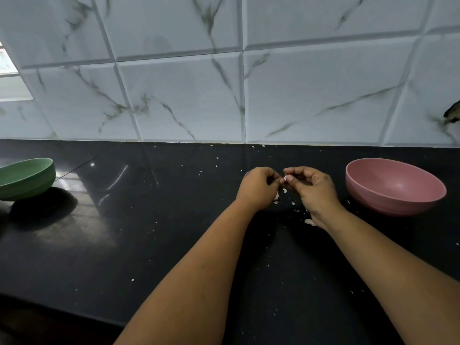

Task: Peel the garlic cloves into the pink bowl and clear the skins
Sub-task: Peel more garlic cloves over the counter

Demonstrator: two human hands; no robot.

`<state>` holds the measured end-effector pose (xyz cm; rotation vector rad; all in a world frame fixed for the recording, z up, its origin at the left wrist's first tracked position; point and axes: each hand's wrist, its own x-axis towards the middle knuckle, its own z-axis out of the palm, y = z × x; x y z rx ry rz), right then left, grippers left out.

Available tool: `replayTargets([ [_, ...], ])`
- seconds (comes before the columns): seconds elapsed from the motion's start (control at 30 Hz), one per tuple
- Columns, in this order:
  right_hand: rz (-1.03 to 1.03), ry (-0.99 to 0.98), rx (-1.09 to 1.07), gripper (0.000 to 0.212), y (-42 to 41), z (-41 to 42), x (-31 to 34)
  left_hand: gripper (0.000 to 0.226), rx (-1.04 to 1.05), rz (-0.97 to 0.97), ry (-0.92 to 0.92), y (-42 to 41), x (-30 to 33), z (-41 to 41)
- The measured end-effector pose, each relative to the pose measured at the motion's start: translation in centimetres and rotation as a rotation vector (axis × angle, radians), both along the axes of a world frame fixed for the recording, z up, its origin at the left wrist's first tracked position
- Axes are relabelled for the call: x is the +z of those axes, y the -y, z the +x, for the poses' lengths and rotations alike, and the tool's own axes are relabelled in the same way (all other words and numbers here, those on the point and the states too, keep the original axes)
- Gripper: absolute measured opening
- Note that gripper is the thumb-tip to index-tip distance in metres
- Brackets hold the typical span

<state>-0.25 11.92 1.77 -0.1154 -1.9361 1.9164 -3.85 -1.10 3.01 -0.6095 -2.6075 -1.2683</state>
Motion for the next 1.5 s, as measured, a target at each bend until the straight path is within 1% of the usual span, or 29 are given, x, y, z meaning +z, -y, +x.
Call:
replayTargets([
  [0.13, 0.066, 0.018, -0.036, 0.018, 0.0, 0.0, -0.1, 0.017, 0.002, -0.097, -0.025, -0.2, -0.1, 0.0],
  [0.2, 0.064, 0.018, -0.043, 0.018, 0.1, -0.1, -0.3, 0.016, 0.015, -0.129, -0.033, -0.2, -0.3, -0.2],
  [0.33, 0.018, 0.004, -0.035, 0.017, 0.1, 0.0, -0.1, 0.017, 0.004, -0.112, -0.048, -0.2, -0.2, -0.1],
  [0.6, -0.02, 0.001, -0.026, 0.013, 0.0, 0.1, -0.1, 0.012, 0.009, -0.128, -0.051, -0.4, -0.2, 0.1],
  [0.77, -0.081, 0.011, 0.032, 0.01, 0.2, 0.0, 0.0, 0.013, 0.045, -0.14, -0.042, -0.6, -0.3, 0.3],
  [0.9, -0.049, 0.014, 0.059, 0.018, 0.3, 0.1, -0.1, 0.015, 0.055, -0.123, -0.003, -0.4, -0.1, 0.2],
  [1.0, -0.045, 0.012, 0.061, 0.018, 0.4, 0.0, -0.1, 0.015, 0.041, -0.16, 0.021, -0.4, 0.2, 0.3],
  [1.1, -0.018, 0.01, 0.02, 0.015, 0.3, -0.1, -0.1, 0.023, 0.052, -0.177, 0.034, -0.4, 0.5, 0.6],
  [1.23, -0.009, 0.028, -0.009, 0.016, 0.0, -0.2, -0.2, 0.032, 0.111, -0.201, 0.07, -0.1, 0.6, 0.3],
  [1.33, -0.018, 0.029, -0.014, 0.014, 0.1, -0.2, -0.3, 0.046, 0.19, -0.217, 0.085, 0.3, 0.5, 0.4],
  [1.37, -0.024, 0.027, -0.014, 0.012, 0.1, -0.1, -0.2, 0.046, 0.214, -0.24, 0.079, 0.4, 0.5, 0.3],
  [1.4, -0.029, 0.024, -0.014, 0.009, 0.1, -0.1, -0.2, 0.04, 0.227, -0.267, 0.065, 0.5, 0.5, 0.3],
  [1.47, -0.028, 0.023, -0.022, 0.007, 0.2, -0.2, -0.2, 0.016, 0.226, -0.313, 0.063, 0.7, 0.6, 0.2],
  [1.5, -0.023, 0.024, -0.029, 0.007, 0.1, -0.2, -0.2, 0.019, 0.212, -0.327, 0.067, 0.8, 0.5, 0.2],
])
